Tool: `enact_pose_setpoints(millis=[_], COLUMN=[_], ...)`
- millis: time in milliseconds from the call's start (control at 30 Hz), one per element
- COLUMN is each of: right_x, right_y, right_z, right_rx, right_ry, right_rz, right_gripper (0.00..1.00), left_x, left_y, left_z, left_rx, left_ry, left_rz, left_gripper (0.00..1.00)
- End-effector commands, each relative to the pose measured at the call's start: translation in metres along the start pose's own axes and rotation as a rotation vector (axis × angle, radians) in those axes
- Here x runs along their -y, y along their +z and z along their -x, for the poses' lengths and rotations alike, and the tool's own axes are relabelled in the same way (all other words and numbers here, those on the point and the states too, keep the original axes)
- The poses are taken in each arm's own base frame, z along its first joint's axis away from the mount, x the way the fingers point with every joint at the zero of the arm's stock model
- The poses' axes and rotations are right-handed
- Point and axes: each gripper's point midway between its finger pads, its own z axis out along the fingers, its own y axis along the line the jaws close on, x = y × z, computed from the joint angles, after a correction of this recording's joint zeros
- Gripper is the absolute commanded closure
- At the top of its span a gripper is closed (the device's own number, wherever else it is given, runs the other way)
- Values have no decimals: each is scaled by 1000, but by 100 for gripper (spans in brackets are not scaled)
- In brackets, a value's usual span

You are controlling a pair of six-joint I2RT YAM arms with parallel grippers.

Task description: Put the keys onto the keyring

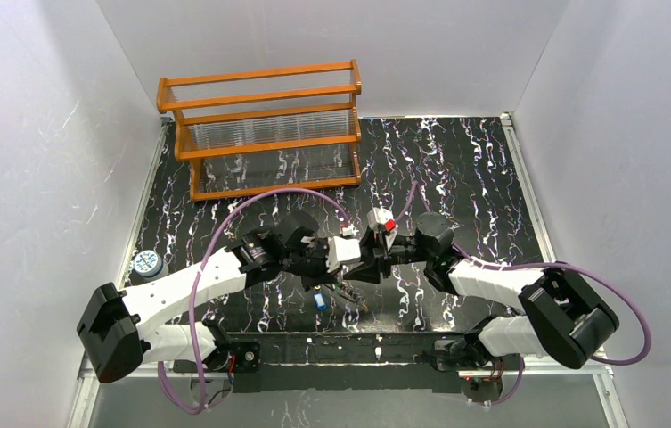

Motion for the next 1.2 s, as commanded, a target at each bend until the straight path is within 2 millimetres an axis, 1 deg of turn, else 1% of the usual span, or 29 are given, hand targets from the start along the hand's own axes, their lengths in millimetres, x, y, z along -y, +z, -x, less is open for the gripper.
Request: enact_pose_setpoints(millis=[0,200,400,467,567,600,633,800,833,867,933,967,1000,1033,1100,1167], right_x=[0,2,4,5,5,5,6,7,7,7,8,9,9,10,11,12], right_y=[4,6,8,8,9,9,9,7,7,6,5,4,4,3,3,3], right_z=[4,-4,-7,-8,-8,-7,-7,-6,-5,-4,-1,0,0,0,-1,-2], right_rx=[20,6,-3,-6,-13,-15,-17,-23,-24,-24,-22,-20,-20,-19,-27,-34], right_ry=[-34,-28,-28,-29,-31,-33,-34,-51,-55,-59,-70,-75,-79,-85,-84,-77], right_rz=[11,9,9,7,10,10,9,-5,-10,-16,-30,-38,-45,-52,-58,-59], right_gripper=[50,50,61,69,89,95,99,99,96,90,70,64,61,60,61,66], left_x=[1,1,2,2,2,2,2,1,1,0,1,1,1,1,1,1], left_y=[-10,-12,-11,-11,-11,-11,-12,-11,-11,-11,-11,-11,-11,-10,-10,-10], left_z=[28,35,40,40,40,39,39,35,34,34,33,33,33,34,34,35], left_rx=[99,139,165,164,163,163,163,149,147,145,144,144,145,147,150,153], left_ry=[34,29,24,23,22,23,23,19,18,18,18,18,18,18,19,19], left_rz=[4,13,6,7,8,9,11,19,21,22,21,19,18,18,16,14], left_gripper=[100,100,100,100,100,100,100,100,100,100,100,100,100,100,100,100])
